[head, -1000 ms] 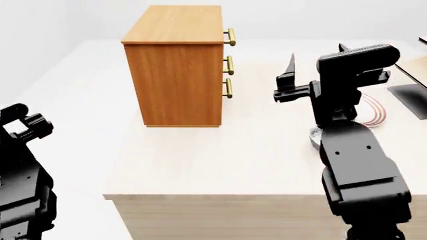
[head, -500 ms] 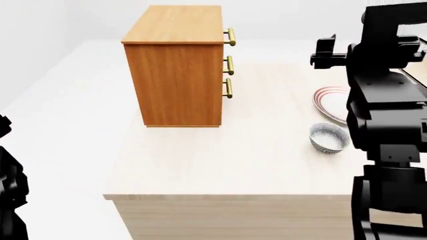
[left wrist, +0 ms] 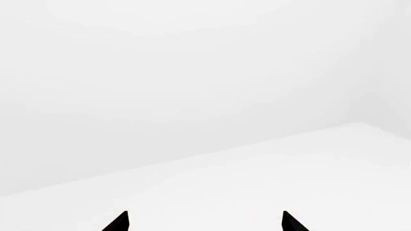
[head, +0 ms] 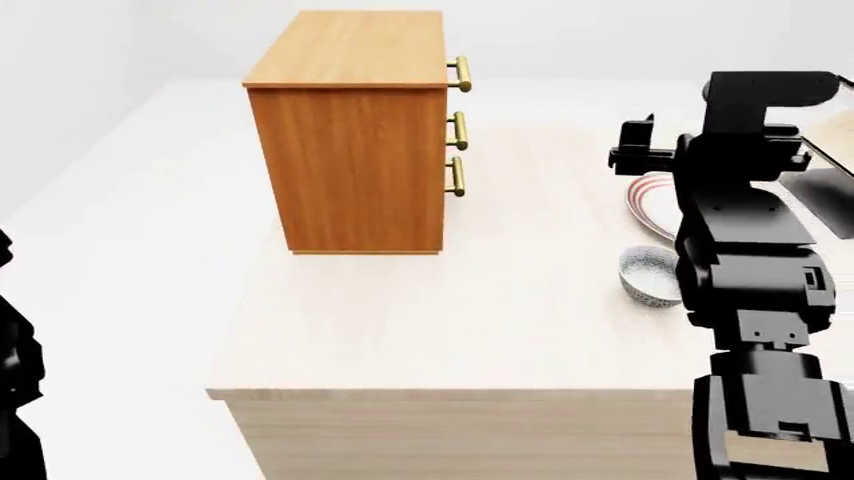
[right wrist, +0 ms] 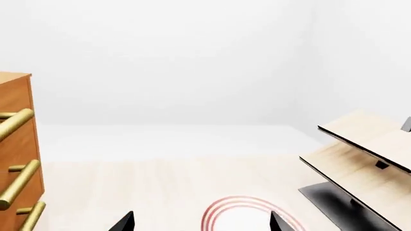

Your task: Open the top drawer of the cabinet and put the bowl in it.

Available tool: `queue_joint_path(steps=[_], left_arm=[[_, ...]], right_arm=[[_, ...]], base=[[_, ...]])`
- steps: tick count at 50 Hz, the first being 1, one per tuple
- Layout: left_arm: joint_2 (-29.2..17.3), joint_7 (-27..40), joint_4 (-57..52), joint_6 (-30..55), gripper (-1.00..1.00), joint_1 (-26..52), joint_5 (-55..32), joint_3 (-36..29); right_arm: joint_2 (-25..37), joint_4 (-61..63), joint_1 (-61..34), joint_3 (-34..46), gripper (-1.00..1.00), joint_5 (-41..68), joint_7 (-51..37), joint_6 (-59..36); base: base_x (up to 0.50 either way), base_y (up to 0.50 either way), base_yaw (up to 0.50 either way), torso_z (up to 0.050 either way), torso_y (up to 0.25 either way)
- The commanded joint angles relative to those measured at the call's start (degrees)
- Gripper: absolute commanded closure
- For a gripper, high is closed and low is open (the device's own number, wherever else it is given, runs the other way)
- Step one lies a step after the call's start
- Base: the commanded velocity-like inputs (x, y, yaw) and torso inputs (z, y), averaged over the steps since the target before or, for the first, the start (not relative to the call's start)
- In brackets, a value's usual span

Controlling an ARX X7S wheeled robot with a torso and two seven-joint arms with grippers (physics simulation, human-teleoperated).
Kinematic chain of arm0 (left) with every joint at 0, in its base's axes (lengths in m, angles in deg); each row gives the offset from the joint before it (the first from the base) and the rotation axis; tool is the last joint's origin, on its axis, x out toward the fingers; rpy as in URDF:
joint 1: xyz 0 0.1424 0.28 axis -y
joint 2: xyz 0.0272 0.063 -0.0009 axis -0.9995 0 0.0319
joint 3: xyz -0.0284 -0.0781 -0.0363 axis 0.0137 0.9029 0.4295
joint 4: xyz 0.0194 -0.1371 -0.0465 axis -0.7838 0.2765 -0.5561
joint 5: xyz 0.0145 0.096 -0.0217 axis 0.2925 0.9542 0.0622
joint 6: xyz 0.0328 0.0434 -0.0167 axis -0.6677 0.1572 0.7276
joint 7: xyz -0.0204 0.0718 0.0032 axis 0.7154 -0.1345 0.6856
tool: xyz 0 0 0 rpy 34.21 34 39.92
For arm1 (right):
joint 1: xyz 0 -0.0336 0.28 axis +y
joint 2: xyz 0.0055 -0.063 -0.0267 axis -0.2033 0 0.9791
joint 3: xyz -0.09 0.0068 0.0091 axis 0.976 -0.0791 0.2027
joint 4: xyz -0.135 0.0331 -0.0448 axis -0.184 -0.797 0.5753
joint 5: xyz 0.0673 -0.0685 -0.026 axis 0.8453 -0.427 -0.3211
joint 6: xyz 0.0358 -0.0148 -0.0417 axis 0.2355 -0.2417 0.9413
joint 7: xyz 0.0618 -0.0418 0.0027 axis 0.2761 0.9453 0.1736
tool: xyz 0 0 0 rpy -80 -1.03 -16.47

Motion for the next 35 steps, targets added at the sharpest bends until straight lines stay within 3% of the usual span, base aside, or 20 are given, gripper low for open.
queue_joint_path(steps=[1, 13, 35], left_arm=[[-0.14, -0.15, 1.13, -0.21, -1.0, 0.84, 0.42, -0.08], [-0.29, -0.33, 1.13, -0.1, -1.0, 1.08, 0.6, 0.08], [-0.29, -0.51, 0.87, 0.13, -1.0, 1.85, 1.17, -0.12]], right_arm=[[-0.13, -1.26, 0.99, 0.04, -1.0, 0.66, 0.87, 2.03], [0.13, 1.5, -0.69, -1.25, -1.0, 2.24, 0.59, -3.73], [0.5, 2.81, -0.87, -1.92, -1.0, 3.58, 0.93, -5.23]], base=[[0.0, 0.0, 0.0, 0.0, 0.0], [0.42, 0.0, 0.0, 0.0, 0.0], [0.5, 0.0, 0.0, 0.0, 0.0]])
